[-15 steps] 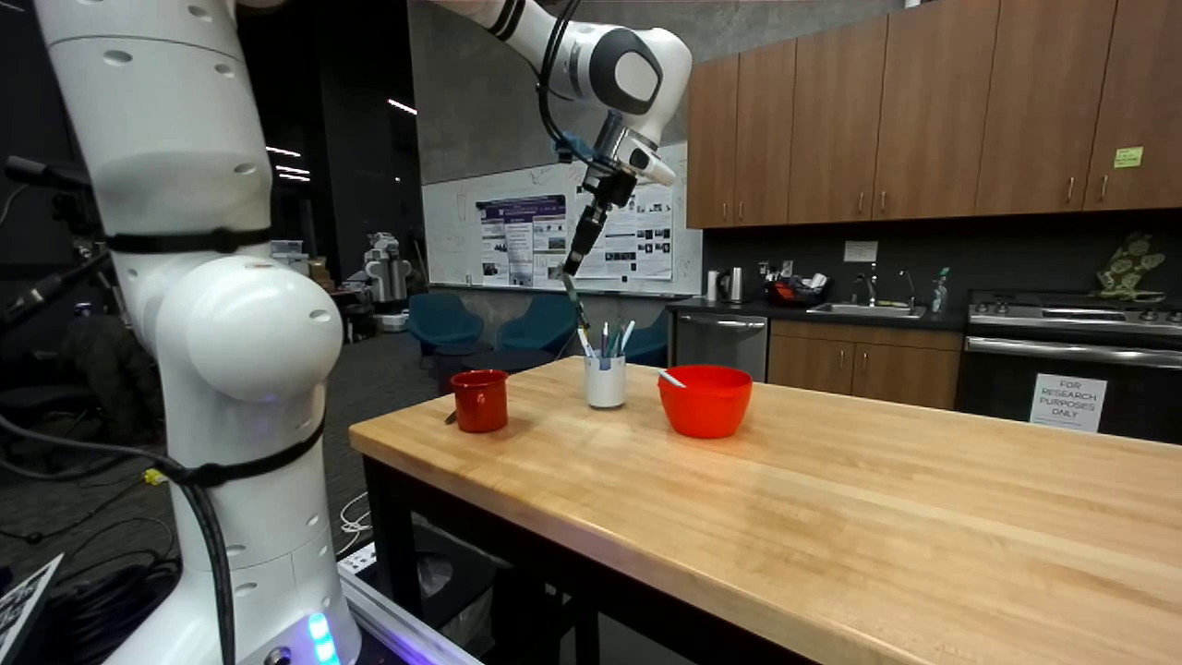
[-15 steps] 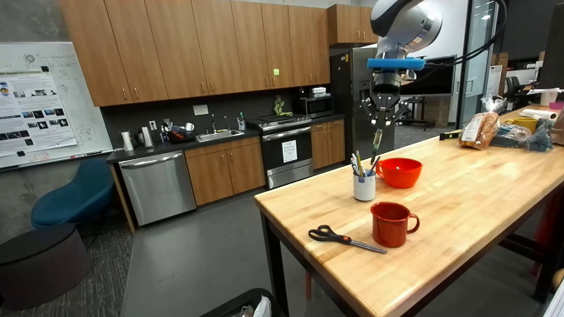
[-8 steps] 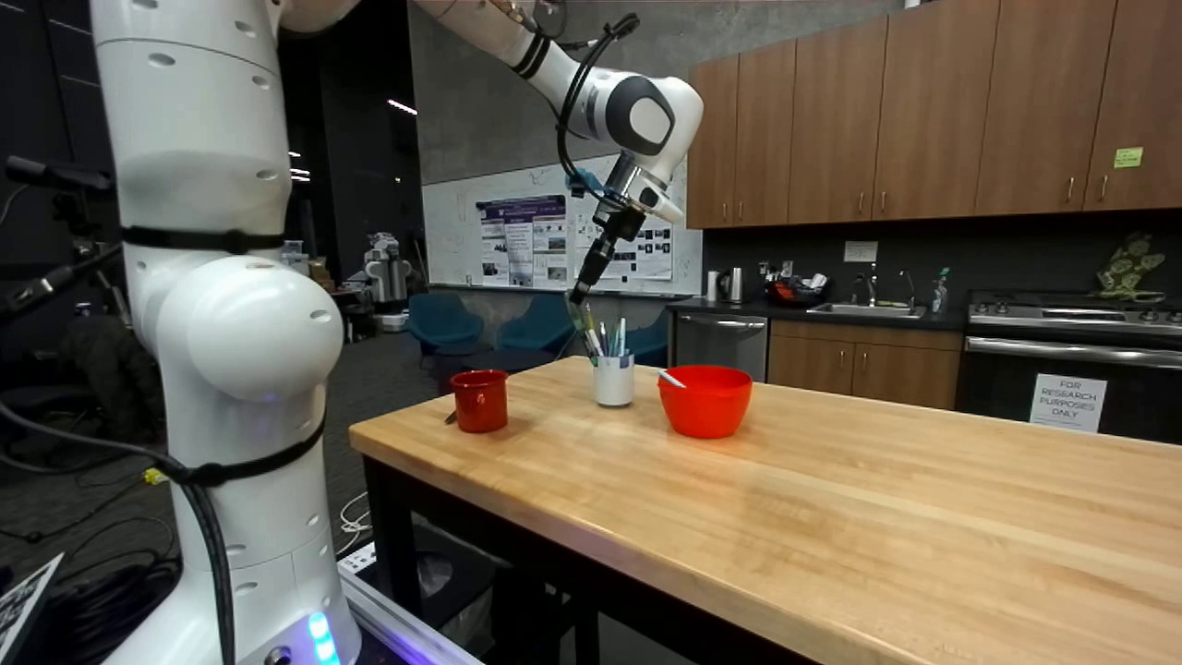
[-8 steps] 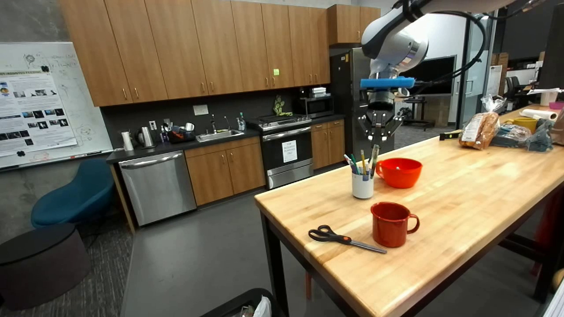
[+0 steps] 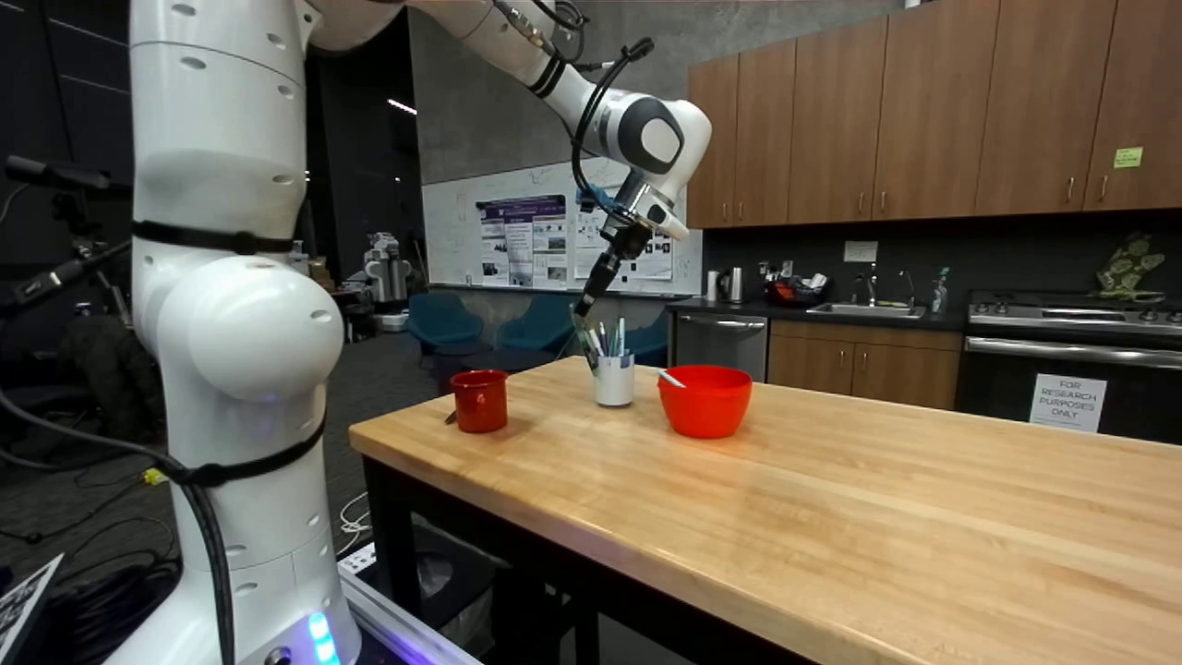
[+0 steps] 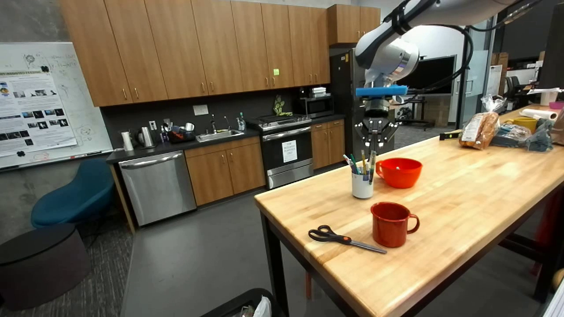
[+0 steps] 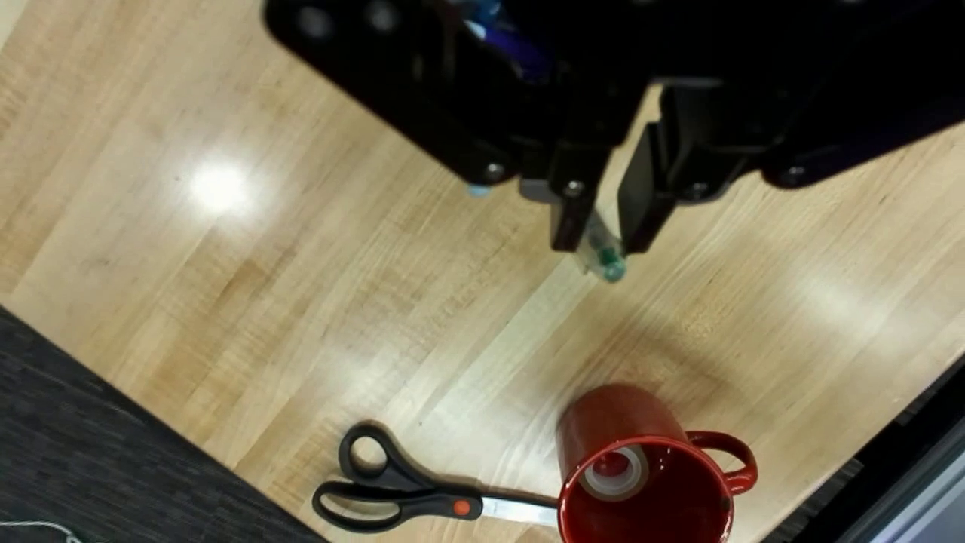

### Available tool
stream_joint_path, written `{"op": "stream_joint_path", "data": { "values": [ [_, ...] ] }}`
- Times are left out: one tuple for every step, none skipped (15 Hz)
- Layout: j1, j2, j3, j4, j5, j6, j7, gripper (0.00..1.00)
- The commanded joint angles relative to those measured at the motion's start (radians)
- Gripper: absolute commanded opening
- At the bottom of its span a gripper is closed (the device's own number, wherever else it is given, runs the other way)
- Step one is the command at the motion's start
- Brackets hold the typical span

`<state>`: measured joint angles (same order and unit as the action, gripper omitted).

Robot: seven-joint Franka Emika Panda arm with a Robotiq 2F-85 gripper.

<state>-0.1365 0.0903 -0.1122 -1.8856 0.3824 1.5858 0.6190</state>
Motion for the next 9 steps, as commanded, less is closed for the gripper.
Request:
{"op": "stream_joint_path", "data": {
  "values": [
    [0.006,-0.022,-0.008,0.053,0.012,-0.071,0.001,0.04],
    [0.007,-0.027,-0.007,0.067,0.008,-0.081,0.003,0.04],
    [0.008,-0.030,-0.007,0.082,0.003,-0.089,0.005,0.04],
    [0.008,-0.031,-0.006,0.096,0.002,-0.098,0.006,0.04],
    [0.009,-0.033,-0.006,0.110,0.000,-0.104,0.008,0.04],
    [0.009,-0.036,-0.005,0.120,-0.002,-0.106,0.009,0.04],
    [0.010,-0.035,-0.004,0.133,-0.005,-0.105,0.009,0.04],
    [0.012,-0.034,-0.004,0.143,-0.009,-0.096,0.012,0.04],
    [0.013,-0.028,-0.003,0.152,-0.012,-0.088,0.010,0.04]
  ]
}}
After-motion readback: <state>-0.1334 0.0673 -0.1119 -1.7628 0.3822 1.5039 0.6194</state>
